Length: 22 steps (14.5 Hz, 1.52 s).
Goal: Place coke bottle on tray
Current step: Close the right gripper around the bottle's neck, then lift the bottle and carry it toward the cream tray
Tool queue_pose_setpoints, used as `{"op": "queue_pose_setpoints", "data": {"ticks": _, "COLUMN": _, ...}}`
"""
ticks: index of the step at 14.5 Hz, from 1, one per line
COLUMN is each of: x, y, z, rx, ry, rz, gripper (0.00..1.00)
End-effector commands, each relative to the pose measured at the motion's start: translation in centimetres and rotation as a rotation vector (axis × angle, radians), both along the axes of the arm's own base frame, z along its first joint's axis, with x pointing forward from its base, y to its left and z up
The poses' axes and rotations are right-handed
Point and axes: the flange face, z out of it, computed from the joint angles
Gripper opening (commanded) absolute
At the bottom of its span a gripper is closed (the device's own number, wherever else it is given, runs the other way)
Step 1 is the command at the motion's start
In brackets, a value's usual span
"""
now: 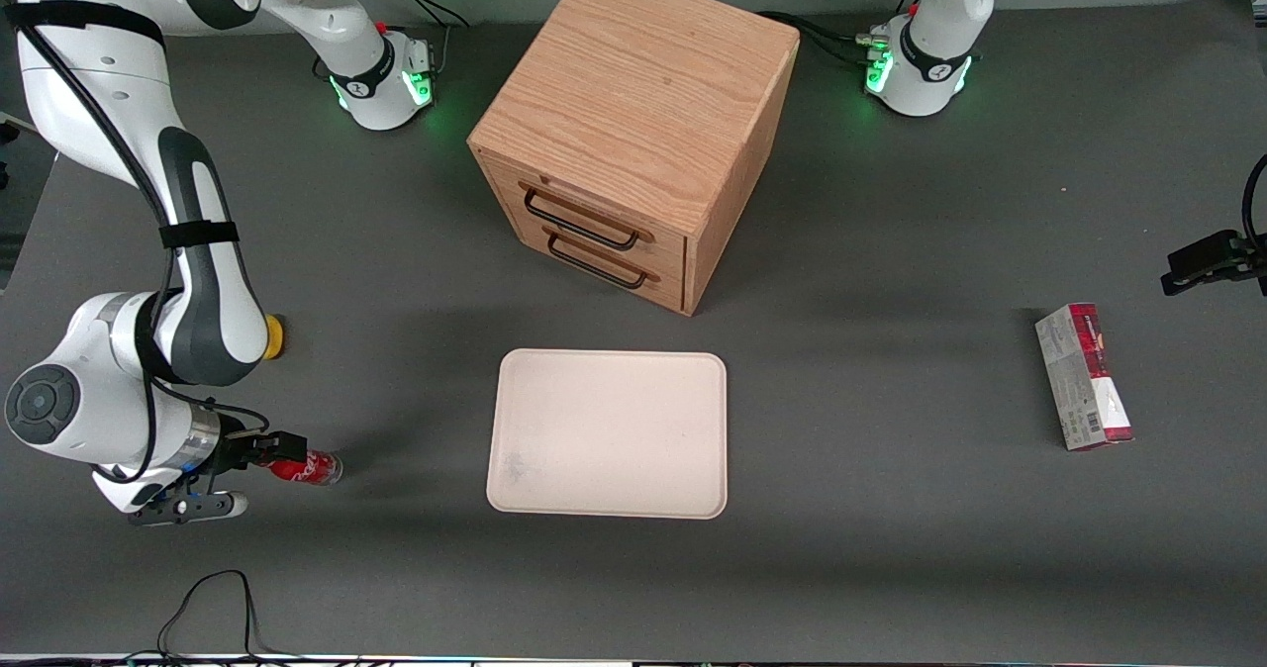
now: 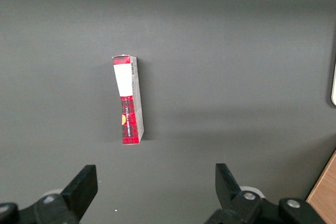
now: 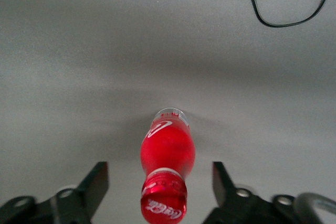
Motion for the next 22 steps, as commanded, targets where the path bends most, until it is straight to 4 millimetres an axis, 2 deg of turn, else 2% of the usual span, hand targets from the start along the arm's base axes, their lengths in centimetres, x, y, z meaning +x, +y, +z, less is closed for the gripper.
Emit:
{"op": "queue_pose_setpoints", "data": {"ticks": 1, "x": -0.5, "y": 0.2, "z": 0.5, "rx": 0.015, "ry": -0.009, "rz": 0.018, "gripper": 0.10}}
{"op": "queue_pose_setpoints", "data": {"ticks": 2, "x": -0.5, "y": 0.2, "z": 0.6, "rx": 0.015, "ry": -0.009, "rz": 0.018, "gripper": 0.00}}
{"op": "queue_pose_setpoints", "data": {"ticks": 5, "x": -0.5, "y": 0.3, "z": 1.3, "rx": 0.014, "ry": -0.016, "rz": 0.019, "gripper": 0.00}}
{"op": "queue_pose_setpoints", "data": {"ticks": 8, "x": -0.7, "y": 0.4, "z": 4.3, "rx": 0.015, "ry": -0.021, "rz": 0.020, "gripper": 0.00}}
{"op": "queue_pose_setpoints", "data": {"ticks": 13, "x": -1.3, "y": 0.6, "z": 13.5, "rx": 0.023, "ry": 0.051, "rz": 0.029, "gripper": 0.00}}
{"op": "queue_pose_setpoints", "data": {"ticks": 18, "x": -4.4, "y": 0.3, "z": 24.5, "rx": 0.020, "ry": 0.068, "rz": 0.096, "gripper": 0.00}}
{"op": "queue_pose_setpoints", "data": {"ticks": 22, "x": -6.6, "y": -0.1, "z": 29.3, "rx": 0.020, "ry": 0.095, "rz": 0.096, "gripper": 0.00}}
